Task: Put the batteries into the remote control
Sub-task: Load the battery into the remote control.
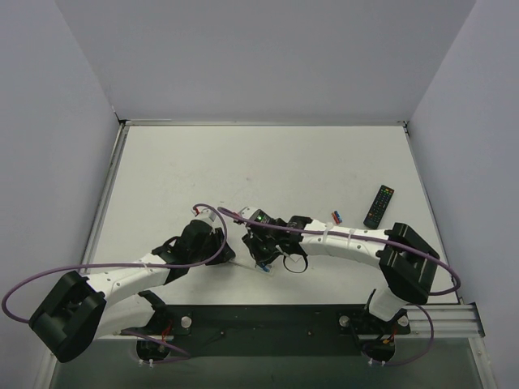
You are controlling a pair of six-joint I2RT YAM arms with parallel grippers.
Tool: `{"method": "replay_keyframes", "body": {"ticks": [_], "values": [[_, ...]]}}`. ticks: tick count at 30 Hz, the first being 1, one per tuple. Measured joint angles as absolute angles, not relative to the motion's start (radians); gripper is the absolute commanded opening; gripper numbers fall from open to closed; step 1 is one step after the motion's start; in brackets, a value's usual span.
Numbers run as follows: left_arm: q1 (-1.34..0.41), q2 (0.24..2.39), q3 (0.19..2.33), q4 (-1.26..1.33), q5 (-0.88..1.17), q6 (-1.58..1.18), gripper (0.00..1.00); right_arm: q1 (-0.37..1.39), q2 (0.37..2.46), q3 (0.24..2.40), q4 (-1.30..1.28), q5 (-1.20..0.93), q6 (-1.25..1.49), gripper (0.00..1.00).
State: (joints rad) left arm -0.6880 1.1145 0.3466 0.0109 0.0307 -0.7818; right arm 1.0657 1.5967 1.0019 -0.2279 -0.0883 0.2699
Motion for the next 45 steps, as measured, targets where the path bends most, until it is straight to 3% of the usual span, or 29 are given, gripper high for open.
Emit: {"method": "replay_keyframes", "body": {"ticks": [23, 29, 45], "values": [[-0.688, 1.114, 0.347, 0.011, 0.031, -0.781, 0.42, 1.047, 1.655, 0.974, -0.147, -0.183, 0.222, 0.14], [-0.688, 1.114, 0.347, 0.011, 0.032, -0.781, 0.42, 1.047, 1.655, 0.973, -0.145, -0.194, 0.212, 0.08], [-0.688, 1.114, 0.347, 0.011, 0.031, -0.781, 0.42, 1.050, 1.649, 0.956, -0.123, -0.243, 0.161, 0.09]]}}
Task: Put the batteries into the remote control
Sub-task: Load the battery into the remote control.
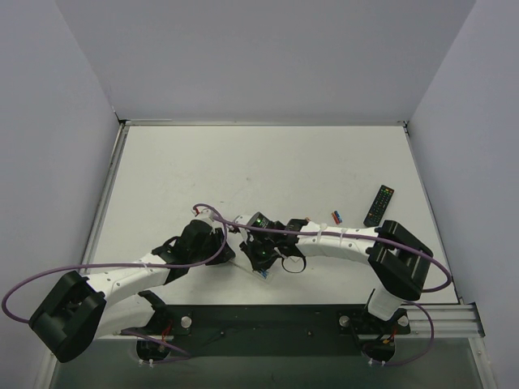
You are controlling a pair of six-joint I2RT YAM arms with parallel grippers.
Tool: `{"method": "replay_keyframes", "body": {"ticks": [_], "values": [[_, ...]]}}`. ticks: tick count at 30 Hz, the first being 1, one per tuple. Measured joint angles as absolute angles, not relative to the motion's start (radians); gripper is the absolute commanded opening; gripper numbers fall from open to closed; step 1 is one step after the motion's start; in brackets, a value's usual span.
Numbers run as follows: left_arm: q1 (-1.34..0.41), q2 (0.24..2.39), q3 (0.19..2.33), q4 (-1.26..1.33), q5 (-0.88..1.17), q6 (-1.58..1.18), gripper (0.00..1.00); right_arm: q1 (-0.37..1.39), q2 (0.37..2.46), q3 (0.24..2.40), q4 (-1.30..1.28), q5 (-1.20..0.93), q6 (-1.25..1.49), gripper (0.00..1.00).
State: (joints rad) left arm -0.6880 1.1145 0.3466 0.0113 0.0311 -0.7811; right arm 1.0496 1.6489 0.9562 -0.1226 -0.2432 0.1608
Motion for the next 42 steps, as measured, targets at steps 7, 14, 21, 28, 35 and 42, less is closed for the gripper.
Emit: {"method": "replay_keyframes", "body": {"ticks": [7, 14, 21, 28, 35, 42], "values": [[-0.688, 1.114, 0.347, 0.011, 0.031, -0.781, 0.42, 1.068, 1.648, 0.955, -0.123, -0.274, 0.134, 0.08], [-0.688, 1.114, 0.347, 0.011, 0.031, -0.781, 0.42, 1.069, 1.636, 0.937, -0.102, -0.278, 0.138, 0.02], [-0.688, 1.114, 0.347, 0.010, 0.033, -0.781, 0.42, 1.075, 1.592, 0.877, -0.044, -0.261, 0.160, 0.00], [-0.688, 1.114, 0.347, 0.010, 0.034, -0.782, 0.42, 1.075, 1.476, 0.798, 0.044, -0.229, 0.182, 0.00], [-0.688, 1.114, 0.347, 0.010, 0.035, -0.782, 0.42, 1.076, 1.436, 0.757, 0.141, -0.225, 0.194, 0.00], [-0.691, 1.114, 0.347, 0.010, 0.034, -0.782, 0.42, 1.084, 1.442, 0.702, 0.229, -0.237, 0.208, 0.00]]}}
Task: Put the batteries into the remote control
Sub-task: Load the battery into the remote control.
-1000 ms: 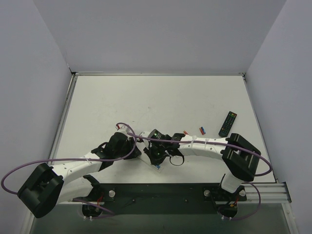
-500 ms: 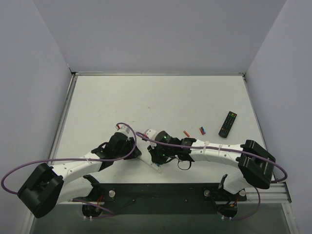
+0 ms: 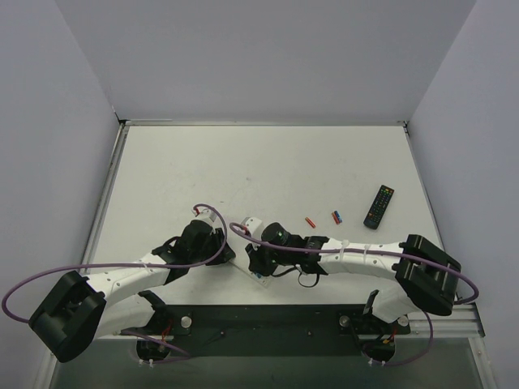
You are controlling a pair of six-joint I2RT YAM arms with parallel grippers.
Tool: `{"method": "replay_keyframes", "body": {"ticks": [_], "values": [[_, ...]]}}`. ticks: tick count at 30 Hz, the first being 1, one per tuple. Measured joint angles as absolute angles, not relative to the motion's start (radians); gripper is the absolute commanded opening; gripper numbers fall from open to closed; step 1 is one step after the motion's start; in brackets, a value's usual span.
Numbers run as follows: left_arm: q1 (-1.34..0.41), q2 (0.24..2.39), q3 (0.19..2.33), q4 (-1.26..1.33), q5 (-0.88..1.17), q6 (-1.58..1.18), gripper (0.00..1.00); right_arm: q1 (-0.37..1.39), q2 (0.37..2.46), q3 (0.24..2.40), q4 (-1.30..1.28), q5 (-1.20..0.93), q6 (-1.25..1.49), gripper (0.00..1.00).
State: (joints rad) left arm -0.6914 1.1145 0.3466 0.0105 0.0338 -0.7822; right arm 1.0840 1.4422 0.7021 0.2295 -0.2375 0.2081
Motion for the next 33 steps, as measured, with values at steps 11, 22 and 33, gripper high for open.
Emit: {"method": "replay_keyframes", "body": {"ticks": [11, 22, 33], "values": [[-0.692, 1.114, 0.347, 0.010, 0.033, -0.783, 0.42, 1.089, 1.471, 0.652, 0.286, -0.244, 0.199, 0.00], [-0.693, 1.114, 0.347, 0.010, 0.032, -0.796, 0.41, 1.105, 1.483, 0.687, 0.187, -0.226, 0.181, 0.00], [-0.694, 1.114, 0.347, 0.002, 0.025, -0.801, 0.41, 1.122, 1.531, 0.767, 0.072, -0.225, 0.175, 0.00]]}}
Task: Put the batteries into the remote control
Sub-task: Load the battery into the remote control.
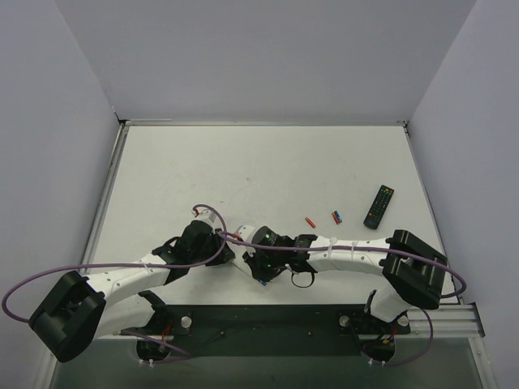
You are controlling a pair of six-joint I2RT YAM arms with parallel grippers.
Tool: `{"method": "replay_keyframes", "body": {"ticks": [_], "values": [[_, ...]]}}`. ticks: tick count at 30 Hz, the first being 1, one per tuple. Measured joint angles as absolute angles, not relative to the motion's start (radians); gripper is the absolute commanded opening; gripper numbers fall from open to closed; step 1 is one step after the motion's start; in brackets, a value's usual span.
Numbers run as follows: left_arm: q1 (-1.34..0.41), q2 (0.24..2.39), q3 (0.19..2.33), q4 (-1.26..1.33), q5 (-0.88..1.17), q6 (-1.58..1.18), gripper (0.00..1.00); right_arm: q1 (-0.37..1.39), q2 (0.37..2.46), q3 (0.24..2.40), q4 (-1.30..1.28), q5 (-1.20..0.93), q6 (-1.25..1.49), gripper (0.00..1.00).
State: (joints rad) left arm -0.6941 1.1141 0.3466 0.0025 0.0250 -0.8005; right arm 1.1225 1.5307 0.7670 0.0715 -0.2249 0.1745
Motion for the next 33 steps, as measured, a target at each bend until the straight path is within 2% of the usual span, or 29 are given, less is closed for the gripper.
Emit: {"method": "replay_keyframes", "body": {"ticks": [9, 13, 22, 29, 33], "values": [[-0.694, 1.114, 0.347, 0.002, 0.019, -0.802, 0.41, 1.146, 1.593, 0.865, -0.036, -0.189, 0.175, 0.00], [-0.694, 1.114, 0.347, 0.001, 0.014, -0.810, 0.37, 1.158, 1.615, 0.903, -0.088, -0.167, 0.176, 0.00], [-0.693, 1.098, 0.334, 0.005, 0.002, -0.843, 0.35, 1.195, 1.657, 0.973, -0.176, -0.093, 0.186, 0.00], [-0.651, 0.960, 0.274, -0.026, -0.049, -0.859, 0.35, 1.221, 1.684, 1.017, -0.226, -0.042, 0.177, 0.00], [-0.612, 0.846, 0.254, -0.077, -0.073, -0.872, 0.39, 1.232, 1.714, 1.057, -0.266, -0.020, 0.160, 0.00]]}}
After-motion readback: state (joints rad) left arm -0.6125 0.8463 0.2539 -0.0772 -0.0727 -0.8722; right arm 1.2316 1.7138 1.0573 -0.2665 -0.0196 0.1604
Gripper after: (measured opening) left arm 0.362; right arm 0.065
